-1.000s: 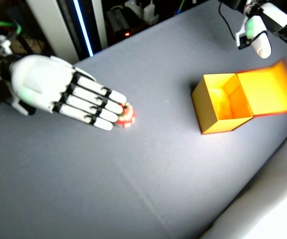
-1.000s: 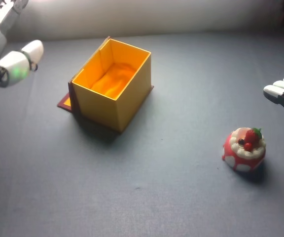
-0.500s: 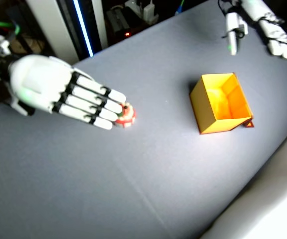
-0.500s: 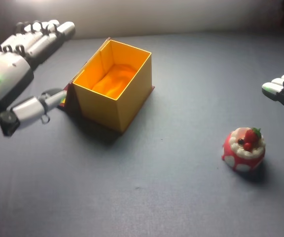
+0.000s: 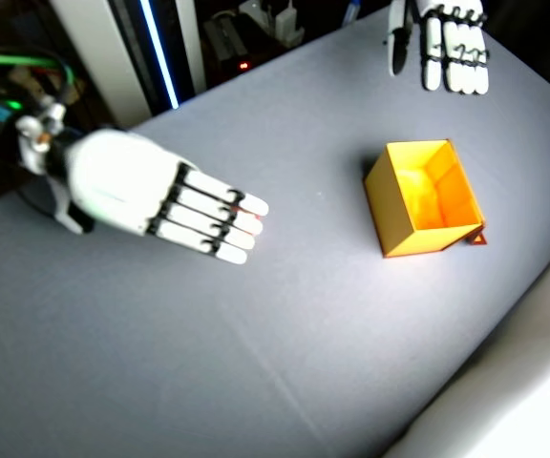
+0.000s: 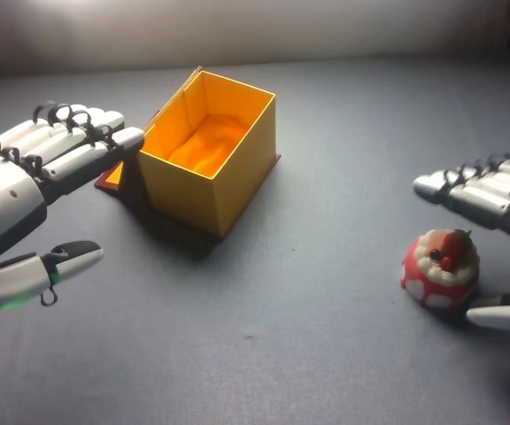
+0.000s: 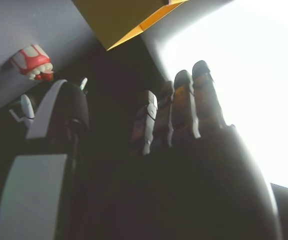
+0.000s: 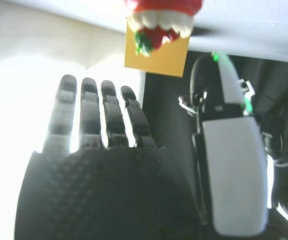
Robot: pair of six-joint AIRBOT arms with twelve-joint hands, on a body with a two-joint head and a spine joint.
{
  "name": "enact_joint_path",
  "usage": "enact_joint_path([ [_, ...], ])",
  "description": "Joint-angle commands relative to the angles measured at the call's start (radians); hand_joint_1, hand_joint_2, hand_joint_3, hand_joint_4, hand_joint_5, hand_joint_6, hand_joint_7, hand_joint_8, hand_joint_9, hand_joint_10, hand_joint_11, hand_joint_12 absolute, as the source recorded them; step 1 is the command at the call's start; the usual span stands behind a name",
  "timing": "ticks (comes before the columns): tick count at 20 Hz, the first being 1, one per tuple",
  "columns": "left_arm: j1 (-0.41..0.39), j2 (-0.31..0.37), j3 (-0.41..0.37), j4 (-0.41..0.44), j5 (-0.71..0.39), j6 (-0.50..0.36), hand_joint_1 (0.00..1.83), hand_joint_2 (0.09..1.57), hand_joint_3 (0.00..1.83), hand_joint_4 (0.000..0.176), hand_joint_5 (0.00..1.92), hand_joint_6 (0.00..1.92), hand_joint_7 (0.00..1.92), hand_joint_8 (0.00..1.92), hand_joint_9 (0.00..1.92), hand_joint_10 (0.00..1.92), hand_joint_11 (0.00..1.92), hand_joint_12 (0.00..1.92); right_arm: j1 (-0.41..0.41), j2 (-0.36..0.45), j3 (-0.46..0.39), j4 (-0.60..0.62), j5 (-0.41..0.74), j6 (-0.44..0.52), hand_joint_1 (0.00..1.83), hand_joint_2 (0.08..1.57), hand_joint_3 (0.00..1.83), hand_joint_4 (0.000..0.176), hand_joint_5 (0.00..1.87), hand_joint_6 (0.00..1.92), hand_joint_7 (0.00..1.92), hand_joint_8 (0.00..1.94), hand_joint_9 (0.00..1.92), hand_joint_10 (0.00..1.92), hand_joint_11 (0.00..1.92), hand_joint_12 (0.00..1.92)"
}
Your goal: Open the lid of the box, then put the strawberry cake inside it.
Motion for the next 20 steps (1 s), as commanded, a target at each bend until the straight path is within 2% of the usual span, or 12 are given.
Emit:
enact_joint_path([
  [1,-0.004,0.011,-0.004,0.006,-0.125,0.002,0.69,1.37,0.0,0.004,0.07,0.01,0.0,0.0,0.0,0.0,0.01,0.18,0.015,-0.002,0.012,0.007,0.081,0.006,0.8,1.09,0.01,0.0,0.02,0.0,0.07,0.0,0.12,0.04,0.0,0.94],
  [4,0.001,0.014,-0.013,0.028,-0.122,-0.009,0.68,1.39,0.0,0.0,0.06,0.0,0.0,0.0,0.0,0.0,0.0,0.41,0.052,-0.05,0.058,0.008,0.009,0.008,0.9,1.1,0.0,0.0,0.09,0.03,0.19,0.04,0.22,0.1,0.0,1.21],
  [5,0.002,0.014,-0.015,0.03,-0.123,-0.01,0.66,1.39,0.0,0.0,0.04,0.0,0.0,0.0,0.0,0.0,0.0,0.42,0.068,-0.072,0.079,0.008,-0.021,0.008,1.02,1.1,0.0,0.0,0.25,0.04,0.45,0.11,0.32,0.42,0.0,1.46],
  [6,0.005,0.014,-0.016,0.03,-0.126,-0.011,0.66,1.39,0.0,0.0,0.04,0.0,0.0,0.0,0.0,0.0,0.0,0.4,0.08,-0.086,0.096,0.008,-0.042,0.015,1.11,1.11,0.0,0.0,0.47,0.11,0.65,0.37,0.49,0.89,0.22,1.64],
  [7,0.007,0.016,-0.017,0.03,-0.13,-0.012,0.69,1.39,0.0,0.0,0.03,0.0,0.0,0.0,0.0,0.0,0.0,0.36,0.086,-0.093,0.105,0.008,-0.048,0.021,1.21,1.17,0.01,0.0,0.72,0.85,0.87,1.17,0.94,1.35,0.81,1.8],
  [8,0.011,0.019,-0.02,0.03,-0.134,-0.012,0.68,1.4,0.0,0.005,0.01,0.0,0.0,0.0,0.0,0.0,0.0,0.27,0.094,-0.094,0.11,0.008,-0.048,0.022,1.19,1.26,0.01,0.0,0.7,1.17,0.8,1.66,1.1,1.84,1.16,1.92],
  [12,0.033,0.033,-0.031,0.028,-0.139,-0.012,0.6,1.43,0.0,0.018,0.0,0.0,0.0,0.0,0.0,0.0,0.0,0.16,0.121,-0.087,0.112,-0.015,-0.043,0.028,1.19,1.29,0.0,0.0,0.67,1.2,0.71,1.72,0.8,1.89,0.84,1.92],
  [14,0.045,0.034,-0.037,0.028,-0.146,-0.013,0.65,1.41,0.0,0.021,0.0,0.0,0.0,0.0,0.0,0.0,0.0,0.1,0.134,-0.075,0.111,-0.054,-0.016,0.076,1.21,1.26,0.0,0.0,0.69,1.2,0.8,1.56,0.75,1.66,0.63,1.92],
  [16,0.062,0.034,-0.044,0.028,-0.154,-0.022,0.7,1.38,0.0,0.021,0.0,0.0,0.0,0.0,0.0,0.0,0.0,0.2,0.165,-0.069,0.111,-0.09,0.01,0.103,1.19,1.28,0.0,0.0,0.66,1.19,0.75,1.66,0.83,1.82,0.87,1.92],
  [17,0.073,0.033,-0.048,0.023,-0.155,-0.029,0.59,1.4,0.0,0.023,0.02,0.0,0.0,0.0,0.0,0.0,0.0,0.52,0.195,-0.069,0.112,-0.107,0.013,0.103,1.2,1.26,0.0,0.0,0.69,1.14,0.76,1.63,0.89,1.82,0.98,1.92],
  [19,0.095,0.025,-0.051,0.017,-0.164,-0.044,0.61,1.39,0.0,0.051,0.01,0.0,0.0,0.0,0.0,0.0,0.0,0.57,0.24,-0.069,0.125,-0.121,0.013,0.104,1.19,1.28,0.0,0.0,0.68,1.16,0.73,1.7,0.93,1.9,1.05,1.92],
  [20,0.103,0.022,-0.051,0.014,-0.166,-0.049,0.61,1.39,0.0,0.074,0.01,0.0,0.0,0.0,0.0,0.0,0.0,0.52,0.265,-0.079,0.135,-0.129,0.013,0.104,1.09,1.26,0.0,0.0,0.71,1.38,0.92,1.93,1.17,1.92,1.28,1.92],
])
